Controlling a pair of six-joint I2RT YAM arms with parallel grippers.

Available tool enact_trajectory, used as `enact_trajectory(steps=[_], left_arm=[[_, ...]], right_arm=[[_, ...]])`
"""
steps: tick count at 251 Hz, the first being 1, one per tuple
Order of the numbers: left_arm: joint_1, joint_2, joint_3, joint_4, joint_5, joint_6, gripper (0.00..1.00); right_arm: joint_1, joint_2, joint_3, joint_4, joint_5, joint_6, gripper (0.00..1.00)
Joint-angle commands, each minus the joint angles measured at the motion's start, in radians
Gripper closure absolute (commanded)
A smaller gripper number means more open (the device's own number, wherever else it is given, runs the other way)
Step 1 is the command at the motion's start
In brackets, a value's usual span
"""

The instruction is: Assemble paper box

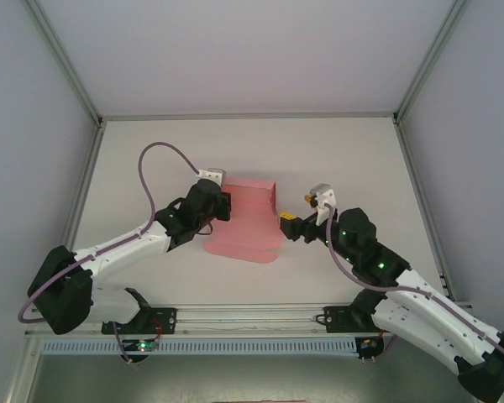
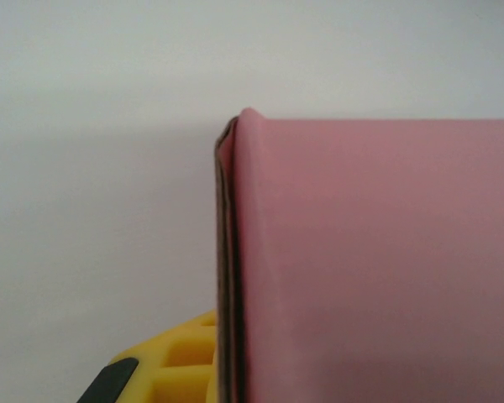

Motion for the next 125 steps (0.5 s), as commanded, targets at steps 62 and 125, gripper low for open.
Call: enact_trajectory(steps=[62,125], left_arm=[[-0.007,0.032,0.079,-0.083,-0.078,-0.041,1.00],[-0.007,0.038,0.080,-0.071,-0.034,-0.045,1.00]], right_arm=[[0.005,0.127,0.023,0.008,-0.162,0.020,0.18],[0.030,0.205,0.077,-0.034,0.123,0.022,0.49]])
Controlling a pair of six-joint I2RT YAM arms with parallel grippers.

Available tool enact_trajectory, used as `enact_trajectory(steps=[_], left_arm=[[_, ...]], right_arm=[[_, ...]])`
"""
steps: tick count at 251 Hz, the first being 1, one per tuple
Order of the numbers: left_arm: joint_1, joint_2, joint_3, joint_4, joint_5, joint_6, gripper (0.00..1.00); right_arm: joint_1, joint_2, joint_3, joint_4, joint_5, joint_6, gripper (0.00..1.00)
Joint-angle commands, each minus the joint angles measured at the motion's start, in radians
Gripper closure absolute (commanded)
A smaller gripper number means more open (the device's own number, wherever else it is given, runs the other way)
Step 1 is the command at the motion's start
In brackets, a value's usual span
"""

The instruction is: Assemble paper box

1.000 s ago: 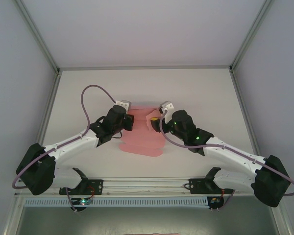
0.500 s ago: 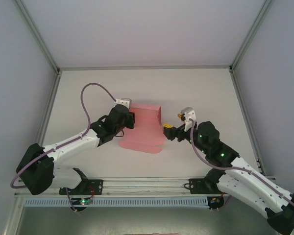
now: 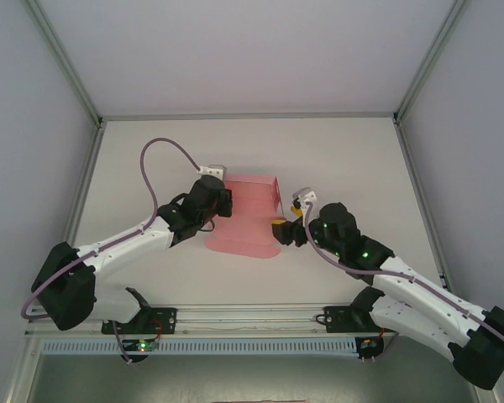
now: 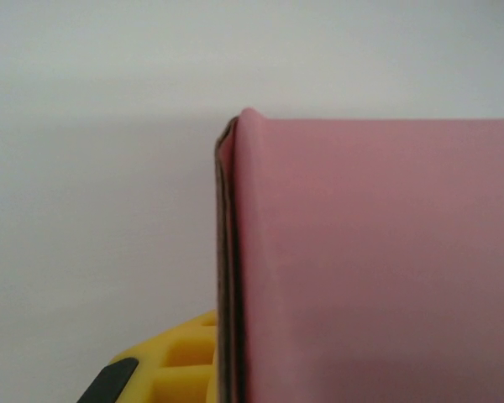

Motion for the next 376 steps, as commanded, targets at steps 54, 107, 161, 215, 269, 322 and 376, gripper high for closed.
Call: enact_trajectory(steps=[54,107,161,215,269,322,376], left_arm=[[-0.012,0.007,0.016,-0.030,0.013,-0.033,1.00],[-0.022,-0.003,0.016,-0.049,0.009,-0.032,1.00],[-0.030,-0.025,0.021,-0.075,0.012,-0.042,1.00],[-0.073,-0.064,0.028,-0.098,-0.017,-0.032,1.00],[-0.110,-0.088,0.036,-0.113,-0.031,-0.012,1.00],[-0.115,-0.083,0.037,-0.106,-0.048,-0.010,1.00],[-0.113,-0.052,0.042,-0.095,-0.129,0.011,1.00]], right_arm=[[0.027,0.026,0.090,-0.042,0.367,-0.019,0.71],[0.025,0.111,0.136,-0.096,0.506,-0.017,0.98],[0.036,0.187,0.189,-0.211,0.709,0.022,0.98],[0.037,0.244,0.211,-0.278,0.865,0.040,0.97],[0.015,0.242,0.205,-0.273,0.874,0.033,0.96],[-0.011,0.170,0.149,-0.162,0.645,-0.031,0.87],[-0.061,0.013,0.091,-0.084,0.170,-0.097,0.57]])
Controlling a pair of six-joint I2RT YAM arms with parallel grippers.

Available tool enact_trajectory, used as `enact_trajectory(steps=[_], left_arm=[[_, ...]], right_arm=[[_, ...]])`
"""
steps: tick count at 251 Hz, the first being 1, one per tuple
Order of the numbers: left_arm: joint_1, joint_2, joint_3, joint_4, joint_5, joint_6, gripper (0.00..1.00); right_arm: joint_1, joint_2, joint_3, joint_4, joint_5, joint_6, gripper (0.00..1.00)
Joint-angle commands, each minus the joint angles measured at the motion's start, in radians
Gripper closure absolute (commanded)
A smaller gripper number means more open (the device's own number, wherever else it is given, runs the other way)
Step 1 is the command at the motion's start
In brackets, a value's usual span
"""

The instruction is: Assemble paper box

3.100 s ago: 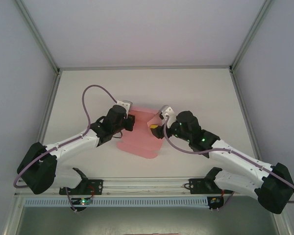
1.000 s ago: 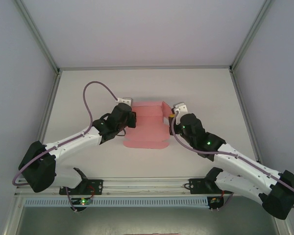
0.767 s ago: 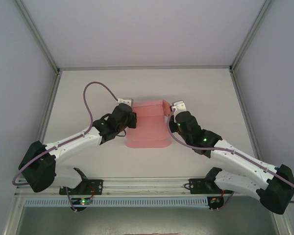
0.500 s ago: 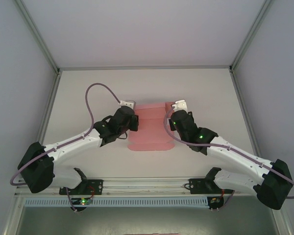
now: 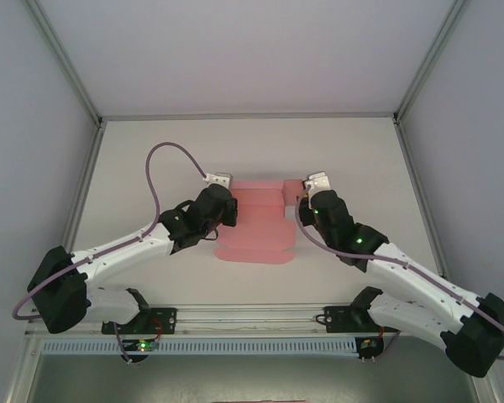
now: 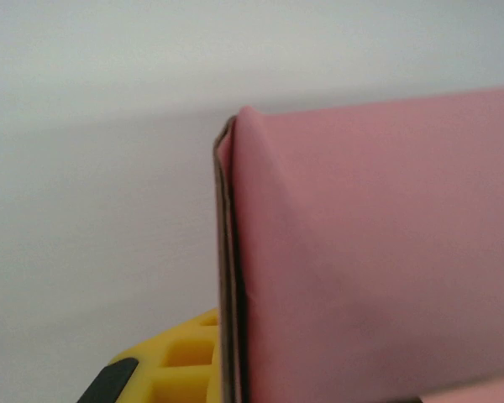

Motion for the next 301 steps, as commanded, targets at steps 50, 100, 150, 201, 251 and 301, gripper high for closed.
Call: enact_trajectory(steps=[50,100,150,201,251,301], left_arm=[[0.012,-0.010,0.023,-0.010,-0.068,0.051,1.00],[0.026,-0.026,0.002,0.015,-0.044,0.050,1.00],[0.026,-0.028,0.006,0.013,-0.030,0.057,1.00],[0.026,-0.024,0.009,0.035,-0.003,0.060,1.00],[0.026,-0.006,0.023,0.034,0.015,0.060,1.00],[0.026,0.008,0.040,0.036,0.071,0.079,1.00]], right_arm=[[-0.147,-0.250,-0.037,-0.064,-0.104,0.000,0.38],[-0.348,-0.315,-0.048,-0.113,-0.249,0.022,0.36],[-0.439,-0.209,-0.071,-0.050,-0.609,-0.022,0.38],[-0.380,-0.122,-0.089,0.065,-0.884,-0.076,0.36],[-0.300,-0.053,-0.101,0.149,-1.073,-0.114,0.35],[-0.217,0.054,-0.045,0.138,-0.986,-0.169,0.36]])
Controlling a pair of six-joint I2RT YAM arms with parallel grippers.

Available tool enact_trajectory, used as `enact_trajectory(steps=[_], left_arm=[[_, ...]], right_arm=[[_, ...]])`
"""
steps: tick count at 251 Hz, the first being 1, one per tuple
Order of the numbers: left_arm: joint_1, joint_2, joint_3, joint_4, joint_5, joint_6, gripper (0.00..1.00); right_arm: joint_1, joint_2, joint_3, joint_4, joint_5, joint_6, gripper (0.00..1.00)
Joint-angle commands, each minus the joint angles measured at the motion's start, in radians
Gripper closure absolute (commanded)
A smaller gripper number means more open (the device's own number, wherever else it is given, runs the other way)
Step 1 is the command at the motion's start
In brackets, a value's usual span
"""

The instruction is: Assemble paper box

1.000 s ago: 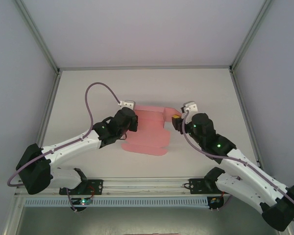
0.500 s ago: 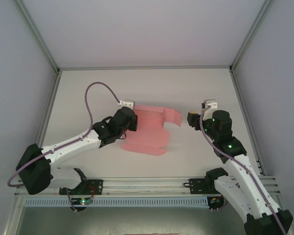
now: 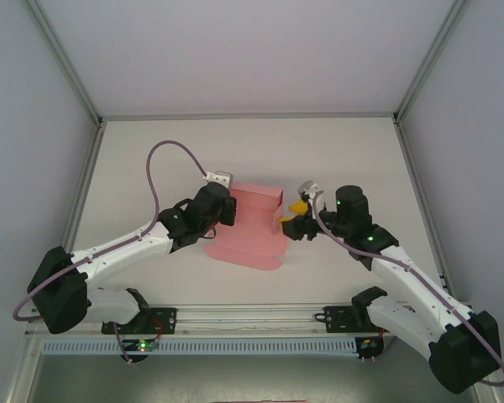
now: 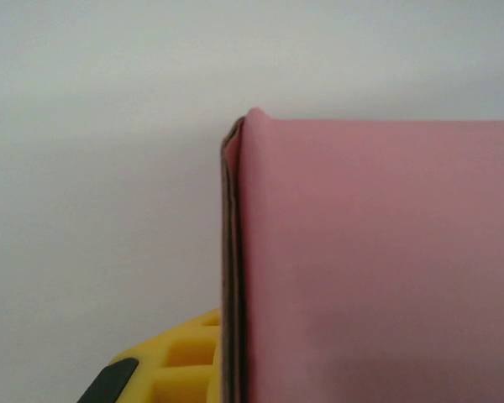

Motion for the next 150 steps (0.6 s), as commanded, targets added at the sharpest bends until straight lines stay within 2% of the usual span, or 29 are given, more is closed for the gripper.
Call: enact_trajectory(steps=[1,57,76,97,124,150], left_arm=[[0.004,0.007,0.039,0.036,0.043,0.020,1.00],[0.003,0.006,0.033,0.053,0.101,0.031,1.00],[0.003,0.012,0.034,0.059,0.110,0.028,1.00],[0.001,0.026,0.043,0.060,0.120,0.024,1.00],[-0.007,0.048,0.062,0.055,0.122,0.023,1.00],[-0.016,0.068,0.088,0.038,0.124,0.021,1.00]], right_arm=[[0.036,0.049,0.049,0.030,0.006,-0.059,0.36],[0.101,0.105,0.084,0.113,0.278,-0.044,0.39],[0.143,0.115,0.079,0.162,0.416,-0.019,0.39],[0.210,0.134,0.071,0.216,0.631,0.036,0.41],[0.281,0.188,0.069,0.263,0.883,0.094,0.53],[0.321,0.251,0.068,0.325,1.030,0.096,0.67]])
